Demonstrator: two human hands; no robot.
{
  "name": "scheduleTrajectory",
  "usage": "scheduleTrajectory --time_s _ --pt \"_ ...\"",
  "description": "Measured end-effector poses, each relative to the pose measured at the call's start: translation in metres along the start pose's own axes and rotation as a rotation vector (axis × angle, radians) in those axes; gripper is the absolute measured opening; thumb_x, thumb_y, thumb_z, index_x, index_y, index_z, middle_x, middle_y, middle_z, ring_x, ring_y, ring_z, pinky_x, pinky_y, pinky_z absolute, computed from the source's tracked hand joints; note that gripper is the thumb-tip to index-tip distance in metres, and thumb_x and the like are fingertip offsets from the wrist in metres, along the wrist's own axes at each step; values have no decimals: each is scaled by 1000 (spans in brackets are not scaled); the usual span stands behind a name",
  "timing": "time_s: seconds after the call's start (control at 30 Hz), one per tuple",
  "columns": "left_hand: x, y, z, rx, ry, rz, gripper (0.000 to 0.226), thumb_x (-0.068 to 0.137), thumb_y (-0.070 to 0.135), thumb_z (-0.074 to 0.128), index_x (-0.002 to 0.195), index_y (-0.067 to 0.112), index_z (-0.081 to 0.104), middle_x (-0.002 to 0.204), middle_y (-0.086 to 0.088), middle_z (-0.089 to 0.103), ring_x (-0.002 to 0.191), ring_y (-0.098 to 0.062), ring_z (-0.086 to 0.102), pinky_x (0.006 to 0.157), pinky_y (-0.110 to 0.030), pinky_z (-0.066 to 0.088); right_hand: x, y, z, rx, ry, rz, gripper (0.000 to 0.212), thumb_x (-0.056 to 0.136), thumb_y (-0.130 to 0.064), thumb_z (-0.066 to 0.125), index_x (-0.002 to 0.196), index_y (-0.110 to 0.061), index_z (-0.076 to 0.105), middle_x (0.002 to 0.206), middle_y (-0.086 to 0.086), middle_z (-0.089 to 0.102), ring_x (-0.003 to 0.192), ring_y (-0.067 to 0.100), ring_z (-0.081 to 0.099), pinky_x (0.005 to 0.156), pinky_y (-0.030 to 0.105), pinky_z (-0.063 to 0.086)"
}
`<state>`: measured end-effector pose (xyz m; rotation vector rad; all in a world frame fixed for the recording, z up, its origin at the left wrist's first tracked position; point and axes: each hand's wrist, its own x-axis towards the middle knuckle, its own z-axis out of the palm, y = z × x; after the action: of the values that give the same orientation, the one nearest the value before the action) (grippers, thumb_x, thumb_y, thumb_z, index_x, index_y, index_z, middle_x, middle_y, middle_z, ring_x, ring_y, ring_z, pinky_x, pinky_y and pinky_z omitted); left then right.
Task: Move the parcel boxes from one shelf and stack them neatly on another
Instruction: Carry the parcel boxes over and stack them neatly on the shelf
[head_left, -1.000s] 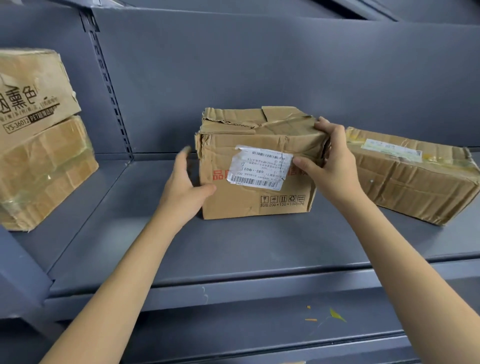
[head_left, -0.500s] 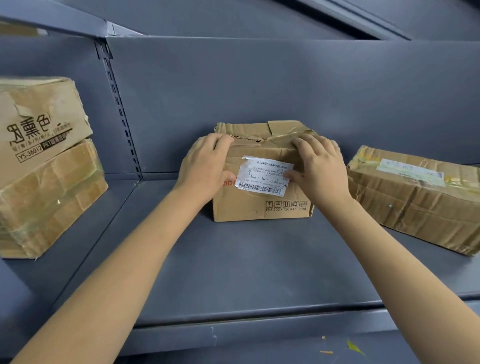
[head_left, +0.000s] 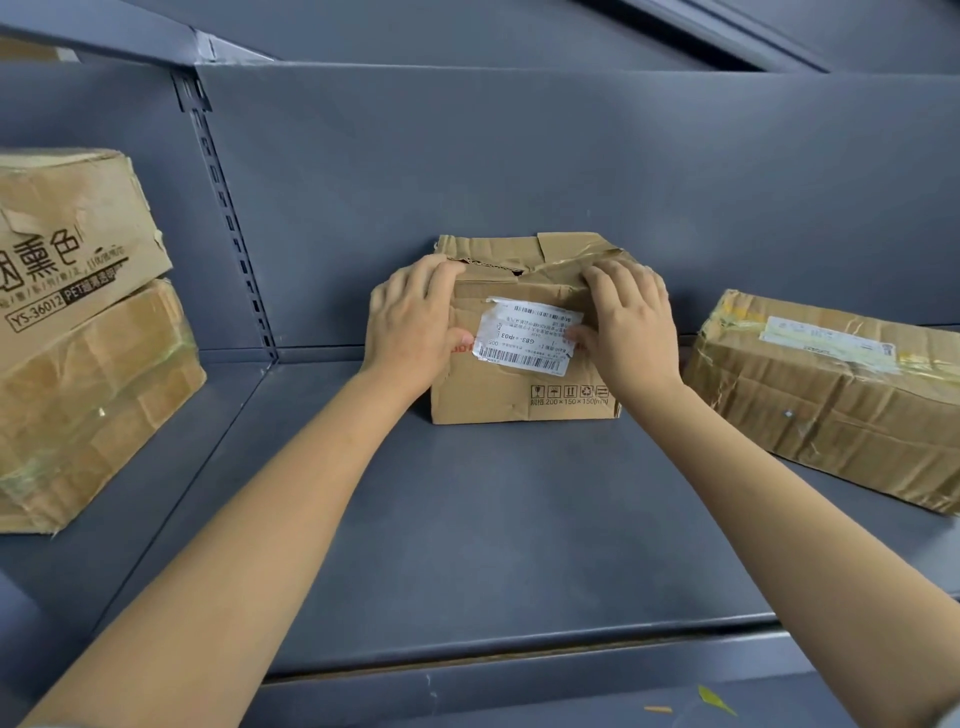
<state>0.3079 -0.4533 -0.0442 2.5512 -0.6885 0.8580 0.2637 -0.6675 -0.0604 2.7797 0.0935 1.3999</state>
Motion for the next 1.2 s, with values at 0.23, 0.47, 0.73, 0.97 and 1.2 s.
scheduleTrajectory --time_s 0.23,0.47,0.73,0.97,1.2 --pt "-2 -2 3 -29 2 -6 74 77 25 74 139 16 36 149 -1 31 133 -27 32 107 -39 23 0 -3 5 1 -33 19 64 59 -7 84 115 6 56 116 24 60 111 45 54 97 54 44" --pt "-5 -1 1 79 -74 -48 75 82 33 68 143 18 27 155 -7 15 144 -28 9 113 -45 15 1 -10 -9 56 -233 76 66 75 -9 72 134 2 45 142 20 43 137 39 32 113 49 26" --pt "-6 22 -21 152 -112 -28 72 90 36 54 148 16 16 157 -14 -8 144 -32 -9 111 -60 3 -23 26 -70 399 -48 355 57 89 -6 55 143 -8 37 154 11 26 142 26 22 112 34 22" --pt "-13 71 -8 -218 333 432 27 75 10 43 87 5 67 114 -17 61 112 -29 43 91 -46 45 -61 86 -107 -263 -669 456 60 92 -52 46 138 -12 40 142 9 47 128 29 44 106 40 29" --pt "-20 150 1 -652 -16 281 19 84 11 59 102 7 64 103 -6 64 104 -25 52 86 -26 37 -104 56 -146 -38 -530 371 55 94 -44 50 139 -14 45 152 2 34 141 20 29 110 30 24"
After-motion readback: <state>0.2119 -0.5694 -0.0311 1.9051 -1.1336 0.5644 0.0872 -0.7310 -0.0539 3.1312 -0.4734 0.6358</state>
